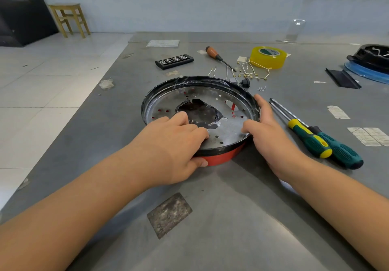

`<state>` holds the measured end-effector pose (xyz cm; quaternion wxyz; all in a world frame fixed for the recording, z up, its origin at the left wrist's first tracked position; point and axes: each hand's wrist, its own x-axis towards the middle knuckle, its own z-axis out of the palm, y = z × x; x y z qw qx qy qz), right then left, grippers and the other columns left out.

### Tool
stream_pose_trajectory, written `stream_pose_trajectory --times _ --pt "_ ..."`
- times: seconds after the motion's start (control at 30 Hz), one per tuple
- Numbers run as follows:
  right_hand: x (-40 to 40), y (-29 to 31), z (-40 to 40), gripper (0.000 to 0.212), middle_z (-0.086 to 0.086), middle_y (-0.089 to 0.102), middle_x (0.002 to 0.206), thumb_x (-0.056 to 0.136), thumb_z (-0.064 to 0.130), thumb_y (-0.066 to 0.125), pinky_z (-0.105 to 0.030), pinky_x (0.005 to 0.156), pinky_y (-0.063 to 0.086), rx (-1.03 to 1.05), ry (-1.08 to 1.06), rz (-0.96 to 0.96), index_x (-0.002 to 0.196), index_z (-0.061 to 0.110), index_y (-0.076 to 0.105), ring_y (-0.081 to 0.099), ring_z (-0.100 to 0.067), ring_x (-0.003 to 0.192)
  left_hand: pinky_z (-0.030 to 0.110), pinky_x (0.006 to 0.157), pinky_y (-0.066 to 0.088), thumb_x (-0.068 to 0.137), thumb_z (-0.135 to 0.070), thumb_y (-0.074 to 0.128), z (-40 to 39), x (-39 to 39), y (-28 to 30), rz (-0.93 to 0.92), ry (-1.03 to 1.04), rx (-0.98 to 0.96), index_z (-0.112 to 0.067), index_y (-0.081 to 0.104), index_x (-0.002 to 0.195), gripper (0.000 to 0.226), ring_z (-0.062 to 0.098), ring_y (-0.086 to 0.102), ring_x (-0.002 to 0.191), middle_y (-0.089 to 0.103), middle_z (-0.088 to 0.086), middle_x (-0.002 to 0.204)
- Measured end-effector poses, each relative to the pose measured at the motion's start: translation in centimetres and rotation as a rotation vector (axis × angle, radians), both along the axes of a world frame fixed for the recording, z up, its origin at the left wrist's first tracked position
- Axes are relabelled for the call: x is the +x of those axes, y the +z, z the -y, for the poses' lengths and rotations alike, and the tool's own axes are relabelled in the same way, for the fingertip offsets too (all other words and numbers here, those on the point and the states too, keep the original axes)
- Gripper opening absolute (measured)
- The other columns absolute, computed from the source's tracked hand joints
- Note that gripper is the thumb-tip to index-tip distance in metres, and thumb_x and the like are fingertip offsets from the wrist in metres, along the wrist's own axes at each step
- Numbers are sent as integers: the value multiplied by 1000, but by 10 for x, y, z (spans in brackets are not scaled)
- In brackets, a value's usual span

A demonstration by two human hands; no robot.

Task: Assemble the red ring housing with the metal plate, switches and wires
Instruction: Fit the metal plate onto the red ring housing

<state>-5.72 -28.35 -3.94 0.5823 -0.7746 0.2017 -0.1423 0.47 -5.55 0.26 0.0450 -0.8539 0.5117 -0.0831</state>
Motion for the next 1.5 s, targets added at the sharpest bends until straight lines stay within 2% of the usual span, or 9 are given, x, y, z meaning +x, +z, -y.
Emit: stream_pose_trajectory --times 0.1,0.2,0.33,0.47,0.57,0.77,1.03,1.33,1.5 --pt "1 4 -6 102 22 57 128 62 19 55 -35 97 51 74 -17 -2 154 48 22 59 -2 115 32 87 42 101 -67 40 0 1 -2 18 -5 -2 -33 46 136 49 14 39 113 60 -17 120" --pt "-2 6 -11 94 10 68 125 60 12 52 -49 104 52 111 -21 32 147 46 39 64 -20 117 31 84 39 101 -67 40 0 1 -4 35 -5 1 -32 46 134 49 13 34 105 60 -16 118" --pt "-6 3 -15 79 21 73 110 62 8 49 -37 90 56 105 -15 124 127 53 54 69 -6 105 30 77 30 99 -66 36 0 -4 -4 80 7 2 -31 47 130 48 12 25 96 59 -15 116" --pt "-13 2 -18 77 28 69 114 68 7 49 -18 82 51 63 -21 213 120 62 50 65 5 105 34 82 43 96 -59 30 -5 -16 -5 134 4 -21 -25 53 121 48 19 45 103 61 -10 112" --pt "-18 3 -22 83 22 66 126 71 3 49 -24 94 52 56 -15 287 138 51 46 62 0 118 40 77 50 96 -53 39 -10 -24 -8 188 -11 -66 -20 60 112 42 24 54 97 64 -4 101" --pt "-22 4 -25 83 14 61 138 74 -2 49 -39 110 48 79 11 370 142 45 43 58 -7 128 42 71 52 97 -49 47 -10 -30 -11 241 -2 -79 -18 65 109 38 26 58 91 65 -1 95" --pt "-18 1 -23 75 37 63 120 82 -4 46 -2 84 45 39 11 384 143 39 44 57 15 114 41 69 52 95 -52 44 -8 -28 -7 189 4 -50 -19 64 109 41 24 58 92 65 -3 96" --pt "-17 -3 -17 80 35 61 125 74 9 48 -2 84 45 32 10 353 149 39 42 56 13 117 41 73 53 95 -52 40 -7 -26 -5 120 6 -41 -20 62 114 42 24 56 96 64 -4 100" --pt "-16 -2 -18 68 49 59 111 80 12 46 4 79 41 33 -7 340 138 47 40 53 25 108 40 82 52 94 -55 29 -7 -23 -2 53 20 -26 -24 56 118 48 21 50 100 60 -8 105"
